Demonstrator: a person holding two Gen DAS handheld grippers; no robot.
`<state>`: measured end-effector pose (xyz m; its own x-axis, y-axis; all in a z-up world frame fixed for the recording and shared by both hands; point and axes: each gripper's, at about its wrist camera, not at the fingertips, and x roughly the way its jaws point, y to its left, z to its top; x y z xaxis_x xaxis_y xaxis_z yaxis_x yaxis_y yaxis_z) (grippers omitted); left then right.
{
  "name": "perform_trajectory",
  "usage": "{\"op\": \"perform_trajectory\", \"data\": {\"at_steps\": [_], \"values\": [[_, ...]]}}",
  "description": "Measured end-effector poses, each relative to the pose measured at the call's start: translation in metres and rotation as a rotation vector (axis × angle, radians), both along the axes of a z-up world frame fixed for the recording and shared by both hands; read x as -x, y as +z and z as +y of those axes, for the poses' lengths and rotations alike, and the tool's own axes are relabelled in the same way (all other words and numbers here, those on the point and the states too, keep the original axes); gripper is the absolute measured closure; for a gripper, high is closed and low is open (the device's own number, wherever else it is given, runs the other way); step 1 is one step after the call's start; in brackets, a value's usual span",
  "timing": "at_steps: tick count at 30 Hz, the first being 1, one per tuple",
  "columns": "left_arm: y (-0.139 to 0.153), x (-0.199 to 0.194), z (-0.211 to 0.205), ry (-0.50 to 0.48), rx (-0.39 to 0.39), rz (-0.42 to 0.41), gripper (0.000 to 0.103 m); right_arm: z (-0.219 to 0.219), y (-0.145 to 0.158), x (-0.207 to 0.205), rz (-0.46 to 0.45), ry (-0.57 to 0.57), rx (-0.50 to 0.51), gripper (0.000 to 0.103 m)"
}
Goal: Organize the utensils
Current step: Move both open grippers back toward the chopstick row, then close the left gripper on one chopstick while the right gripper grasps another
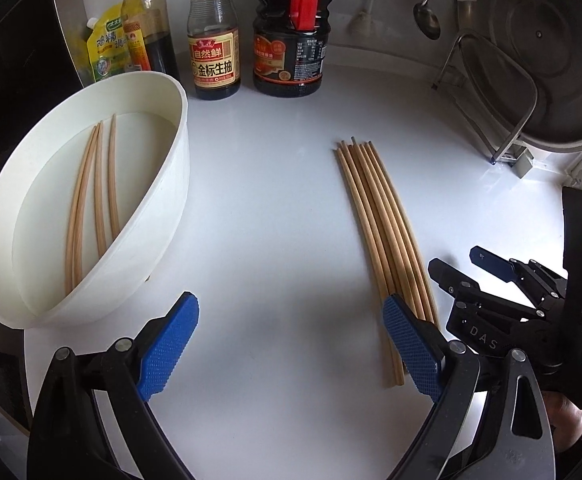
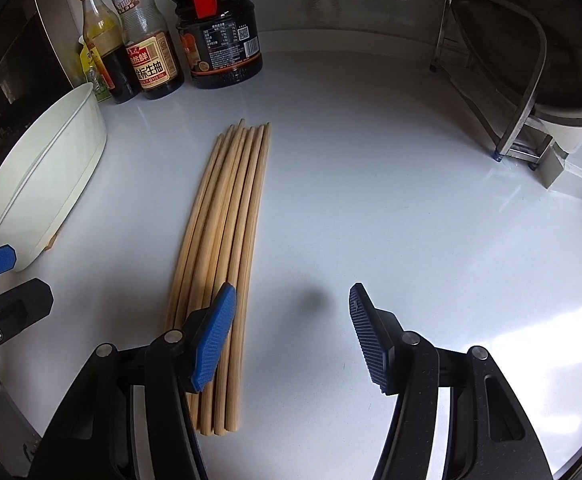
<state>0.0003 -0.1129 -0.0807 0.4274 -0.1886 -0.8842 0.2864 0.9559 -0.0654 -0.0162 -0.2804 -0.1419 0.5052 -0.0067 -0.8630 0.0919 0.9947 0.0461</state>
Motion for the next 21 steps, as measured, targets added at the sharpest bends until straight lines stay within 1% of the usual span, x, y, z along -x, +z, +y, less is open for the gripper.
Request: {"op": "perform_trajectory", "data": {"at_steps": [7, 15, 19, 21], "values": [[-0.007, -0.005, -0.001, 0.009, 0.005, 0.015, 0.011, 0.001, -0.007, -0.003, 0.009, 0.001, 0.000, 0.046], [-0.011, -0.013, -0.007, 0.023, 0.020, 0.019, 0.011, 0.005, -0.008, -0.003, 0.008, 0.030, 0.062, 0.046], [-0.014, -0.016, -0.015, 0.013, 0.032, 0.032, 0.011, 0.002, -0.012, -0.006, 0.027, 0.034, 0.074, 0.046], [-0.016, -0.017, -0.018, 0.013, 0.043, 0.043, 0.011, -0.001, -0.012, -0.008, 0.025, 0.036, 0.062, 0.046]]}}
